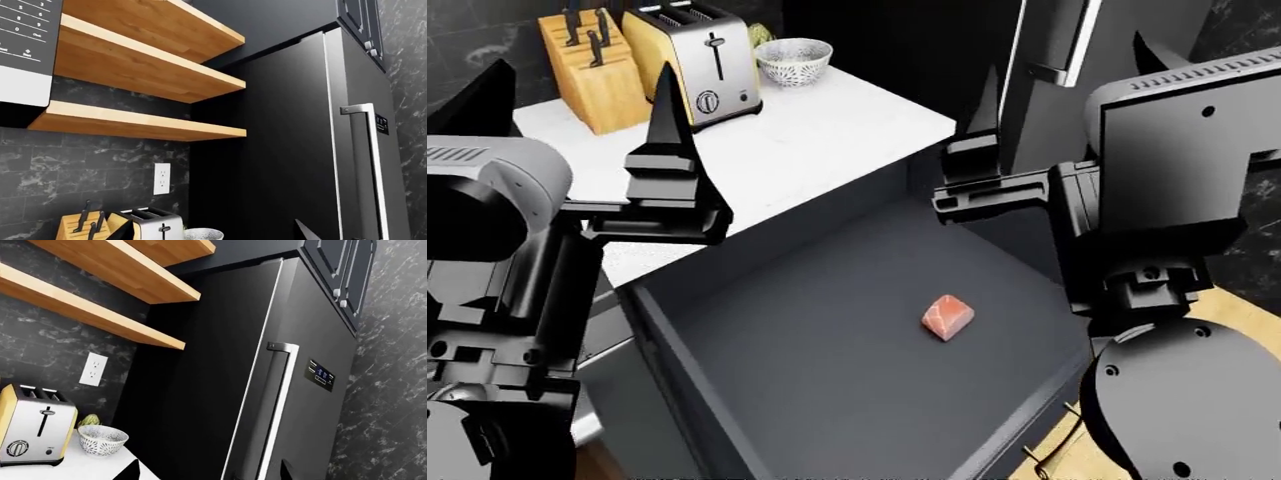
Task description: Close the right drawer.
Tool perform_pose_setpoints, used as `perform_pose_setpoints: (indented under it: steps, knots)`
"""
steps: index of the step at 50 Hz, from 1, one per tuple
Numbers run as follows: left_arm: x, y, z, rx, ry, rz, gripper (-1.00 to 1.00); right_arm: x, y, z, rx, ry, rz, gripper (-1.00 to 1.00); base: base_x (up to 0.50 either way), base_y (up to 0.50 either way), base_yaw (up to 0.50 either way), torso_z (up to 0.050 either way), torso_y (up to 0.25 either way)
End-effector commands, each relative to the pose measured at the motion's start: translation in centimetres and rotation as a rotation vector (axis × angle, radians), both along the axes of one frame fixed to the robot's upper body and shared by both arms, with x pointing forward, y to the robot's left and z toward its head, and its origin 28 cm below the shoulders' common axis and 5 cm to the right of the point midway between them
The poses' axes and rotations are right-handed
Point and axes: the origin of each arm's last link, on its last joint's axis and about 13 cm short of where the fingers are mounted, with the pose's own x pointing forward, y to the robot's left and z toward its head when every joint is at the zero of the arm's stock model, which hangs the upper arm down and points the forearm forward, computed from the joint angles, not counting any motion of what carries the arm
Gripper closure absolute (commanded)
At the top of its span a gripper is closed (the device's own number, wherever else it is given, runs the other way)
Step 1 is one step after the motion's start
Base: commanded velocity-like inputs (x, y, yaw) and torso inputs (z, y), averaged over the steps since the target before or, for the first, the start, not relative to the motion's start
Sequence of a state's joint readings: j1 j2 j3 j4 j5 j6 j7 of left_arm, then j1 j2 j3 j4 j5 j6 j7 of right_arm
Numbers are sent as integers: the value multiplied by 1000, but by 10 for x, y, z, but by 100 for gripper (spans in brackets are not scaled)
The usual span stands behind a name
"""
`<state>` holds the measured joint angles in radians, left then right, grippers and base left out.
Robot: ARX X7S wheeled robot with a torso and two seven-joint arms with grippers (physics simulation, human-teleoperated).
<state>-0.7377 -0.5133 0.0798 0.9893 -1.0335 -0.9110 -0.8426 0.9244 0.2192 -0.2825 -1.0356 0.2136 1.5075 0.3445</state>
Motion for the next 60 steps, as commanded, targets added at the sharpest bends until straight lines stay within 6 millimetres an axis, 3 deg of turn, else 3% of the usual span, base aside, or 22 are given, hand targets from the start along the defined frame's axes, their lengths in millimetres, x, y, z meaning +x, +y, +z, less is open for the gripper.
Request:
perform_pose_setpoints:
  steps: [1,17,33,60]
  knots:
    - [0,-1,1,2,-4,-4,-100,-1,0,2,17,-14,-5,-100,0,0,0,0,0]
    - [-2,-2,1,6,-10,-10,-100,-3,-2,3,23,-41,-58,-100,2,2,0,0,0]
    - [0,-3,-1,6,-4,-13,-100,-7,-6,3,37,-58,-85,-100,344,364,0,0,0]
    - [-1,-3,1,6,-12,-14,-100,-11,-11,8,96,-68,-121,-100,48,-53,0,0,0]
